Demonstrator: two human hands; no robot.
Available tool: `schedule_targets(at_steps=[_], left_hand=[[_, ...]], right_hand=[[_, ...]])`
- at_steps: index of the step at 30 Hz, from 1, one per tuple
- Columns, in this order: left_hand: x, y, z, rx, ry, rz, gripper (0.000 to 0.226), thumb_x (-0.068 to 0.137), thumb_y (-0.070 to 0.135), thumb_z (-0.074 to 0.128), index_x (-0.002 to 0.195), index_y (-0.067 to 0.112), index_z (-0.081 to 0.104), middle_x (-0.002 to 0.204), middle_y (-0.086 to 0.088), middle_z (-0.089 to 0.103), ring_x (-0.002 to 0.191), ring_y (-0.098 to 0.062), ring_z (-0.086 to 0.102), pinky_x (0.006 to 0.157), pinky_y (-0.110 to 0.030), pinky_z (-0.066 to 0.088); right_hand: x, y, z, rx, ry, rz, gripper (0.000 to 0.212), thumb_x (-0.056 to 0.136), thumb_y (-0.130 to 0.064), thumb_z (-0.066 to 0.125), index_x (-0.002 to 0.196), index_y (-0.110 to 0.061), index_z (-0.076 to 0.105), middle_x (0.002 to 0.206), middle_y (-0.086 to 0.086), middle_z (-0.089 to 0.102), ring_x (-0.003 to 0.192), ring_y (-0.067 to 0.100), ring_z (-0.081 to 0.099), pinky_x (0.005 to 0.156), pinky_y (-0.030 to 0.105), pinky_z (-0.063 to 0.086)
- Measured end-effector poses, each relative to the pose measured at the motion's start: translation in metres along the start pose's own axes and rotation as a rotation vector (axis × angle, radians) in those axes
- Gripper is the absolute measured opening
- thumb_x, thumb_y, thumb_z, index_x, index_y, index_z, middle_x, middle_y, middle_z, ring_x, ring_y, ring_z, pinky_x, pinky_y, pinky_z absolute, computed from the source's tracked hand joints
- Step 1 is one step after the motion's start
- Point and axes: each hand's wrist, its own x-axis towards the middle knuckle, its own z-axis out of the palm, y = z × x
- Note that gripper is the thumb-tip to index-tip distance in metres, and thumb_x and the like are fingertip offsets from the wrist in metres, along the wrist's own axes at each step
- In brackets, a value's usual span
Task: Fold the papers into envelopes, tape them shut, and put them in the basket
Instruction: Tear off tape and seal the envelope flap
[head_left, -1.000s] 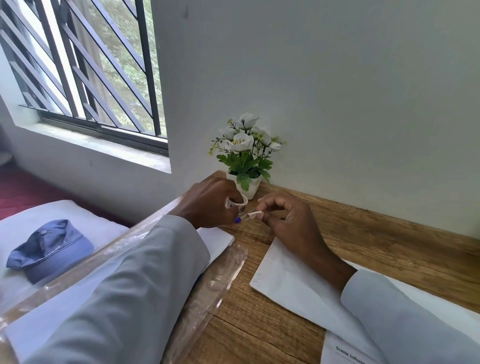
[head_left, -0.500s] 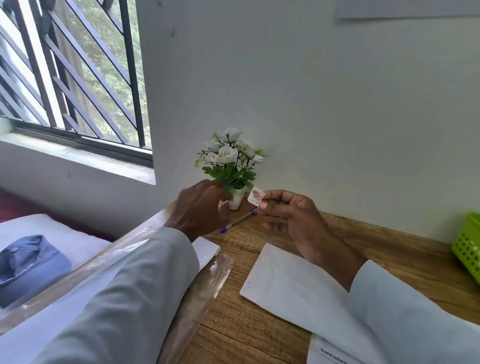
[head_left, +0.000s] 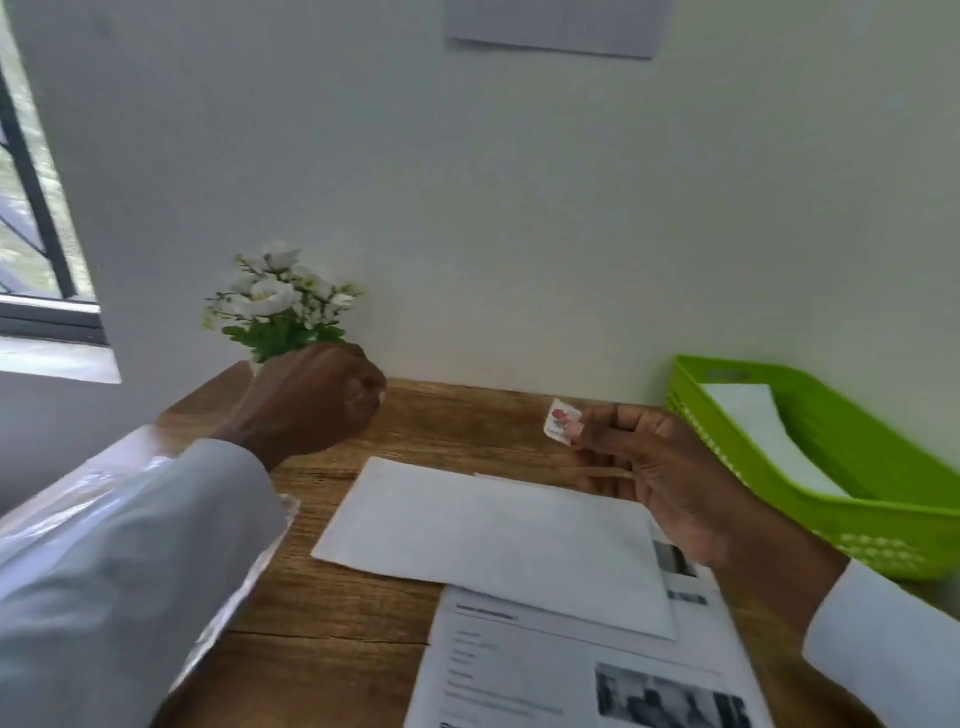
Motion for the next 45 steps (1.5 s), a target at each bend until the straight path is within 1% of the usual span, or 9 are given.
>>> schedule_targets(at_steps=[3,9,14,19,26,31,36,42,45], left_hand=[[0.013,0.036,0.009,0.087,-0.207,0.090,0.022,0.087,0.044,0.060,0.103,0.034,0.071,0.110,0.013,0.067,0.092,-0.014,0.062,0.073,-0.029,0.050],[0.022,0.116,0.040,-0.041,-0.311,0.214,0.037,0.084,0.057,0.059,0.114,0.037,0.064,0.116,0.021,0.061,0.104,-0.008,0.057,0.073,-0.025,0.040],[0.021,0.157,0.075,-0.169,-0.307,0.316,0.028,0.089,0.046,0.057,0.113,0.034,0.063,0.117,0.016,0.061,0.111,-0.010,0.053,0.076,-0.023,0.033],[0.011,0.168,0.096,-0.244,-0.284,0.322,0.020,0.091,0.036,0.053,0.105,0.026,0.063,0.111,0.009,0.057,0.110,-0.015,0.048,0.079,-0.030,0.042],[0.002,0.171,0.109,-0.321,-0.174,0.287,0.023,0.090,0.033,0.053,0.109,0.024,0.063,0.107,0.005,0.056,0.103,-0.017,0.049,0.083,-0.033,0.043],[0.002,0.170,0.111,-0.315,-0.180,0.232,0.029,0.088,0.041,0.052,0.113,0.028,0.060,0.109,0.006,0.056,0.106,-0.017,0.048,0.087,-0.036,0.043],[0.003,0.169,0.114,-0.279,-0.195,0.207,0.024,0.090,0.043,0.052,0.108,0.029,0.057,0.110,0.011,0.057,0.109,-0.014,0.044,0.089,-0.035,0.036],[0.002,0.168,0.111,-0.379,-0.188,0.199,0.012,0.091,0.034,0.053,0.102,0.029,0.055,0.096,0.013,0.058,0.098,-0.012,0.045,0.090,-0.039,0.038],[0.001,0.168,0.109,-0.443,-0.149,0.184,0.020,0.090,0.028,0.056,0.108,0.031,0.048,0.090,0.013,0.056,0.088,-0.010,0.044,0.085,-0.036,0.040]], right_hand=[[-0.021,0.013,-0.025,-0.024,0.122,0.040,0.011,0.084,-0.010,0.072,0.095,-0.009,0.072,0.090,0.007,0.076,0.073,0.013,0.067,0.063,0.028,0.056],[-0.034,0.033,-0.038,0.025,0.253,0.100,0.013,0.082,0.000,0.072,0.091,-0.008,0.071,0.080,0.007,0.072,0.069,0.017,0.066,0.058,0.027,0.057],[-0.029,0.042,-0.039,0.032,0.278,0.084,0.013,0.082,0.006,0.071,0.089,-0.005,0.069,0.069,0.004,0.069,0.057,0.012,0.065,0.054,0.024,0.058],[-0.027,0.046,-0.039,0.035,0.291,0.056,0.011,0.083,0.006,0.070,0.090,-0.003,0.069,0.071,0.007,0.067,0.055,0.012,0.063,0.053,0.023,0.058],[-0.026,0.048,-0.042,0.041,0.312,0.068,0.009,0.084,0.003,0.071,0.090,-0.003,0.070,0.072,0.006,0.069,0.056,0.013,0.064,0.052,0.025,0.058],[-0.025,0.049,-0.042,0.017,0.345,0.074,0.008,0.083,-0.002,0.075,0.090,-0.003,0.072,0.066,0.004,0.067,0.050,0.009,0.061,0.049,0.024,0.057],[-0.026,0.049,-0.042,-0.019,0.371,0.072,0.016,0.079,-0.008,0.079,0.090,0.001,0.072,0.067,0.006,0.069,0.049,0.011,0.060,0.047,0.023,0.055],[-0.029,0.048,-0.042,-0.054,0.371,0.056,0.016,0.076,-0.009,0.082,0.084,-0.001,0.072,0.059,0.004,0.065,0.046,0.011,0.058,0.045,0.022,0.053],[-0.029,0.048,-0.043,-0.071,0.365,0.052,0.014,0.075,-0.008,0.082,0.082,-0.002,0.071,0.057,0.002,0.064,0.045,0.010,0.058,0.045,0.021,0.052]])
